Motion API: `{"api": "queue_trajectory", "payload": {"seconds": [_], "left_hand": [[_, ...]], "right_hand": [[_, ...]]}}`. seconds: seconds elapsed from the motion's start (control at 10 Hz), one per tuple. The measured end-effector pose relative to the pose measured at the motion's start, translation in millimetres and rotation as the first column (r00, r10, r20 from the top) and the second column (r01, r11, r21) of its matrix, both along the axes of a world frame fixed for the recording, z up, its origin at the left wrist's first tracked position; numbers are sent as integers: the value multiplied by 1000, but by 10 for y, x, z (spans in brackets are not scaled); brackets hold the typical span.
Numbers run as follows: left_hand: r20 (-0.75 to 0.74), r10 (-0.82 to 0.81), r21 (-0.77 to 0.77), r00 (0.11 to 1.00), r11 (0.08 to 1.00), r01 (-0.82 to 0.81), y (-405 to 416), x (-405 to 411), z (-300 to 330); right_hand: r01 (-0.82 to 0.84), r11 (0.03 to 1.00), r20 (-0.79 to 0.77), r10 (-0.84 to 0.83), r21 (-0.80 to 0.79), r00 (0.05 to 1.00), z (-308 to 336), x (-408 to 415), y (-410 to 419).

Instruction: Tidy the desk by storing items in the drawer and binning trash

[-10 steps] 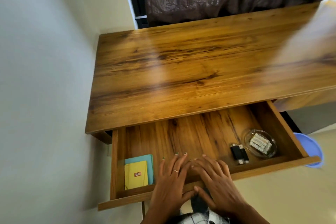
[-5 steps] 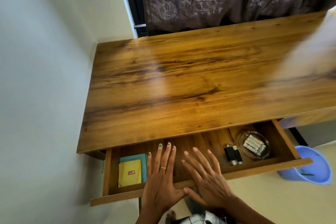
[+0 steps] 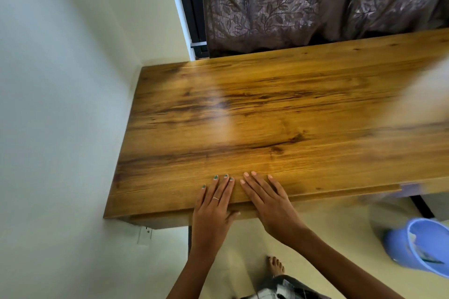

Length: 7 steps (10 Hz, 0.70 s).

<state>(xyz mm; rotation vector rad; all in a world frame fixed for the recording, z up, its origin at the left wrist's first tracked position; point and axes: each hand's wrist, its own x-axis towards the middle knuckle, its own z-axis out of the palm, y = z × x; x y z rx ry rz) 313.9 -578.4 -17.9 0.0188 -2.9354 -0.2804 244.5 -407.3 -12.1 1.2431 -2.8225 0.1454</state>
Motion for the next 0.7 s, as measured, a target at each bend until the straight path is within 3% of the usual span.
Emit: {"api": "queue_trajectory", "payload": {"seconds": [0.2, 0.5, 0.7], "left_hand": [[-142, 11, -17, 990, 1000, -14, 10, -17, -79], [-154, 19, -38, 988, 999, -25, 19, -3, -114], [-154, 91, 56, 984, 995, -83, 120, -5, -69]], "right_hand": [[10, 985, -98, -28, -170, 995, -109, 18, -22], [37, 984, -87, -53, -173, 995, -96, 35, -44], [49, 982, -54, -60, -183, 997, -67, 52, -42]]}}
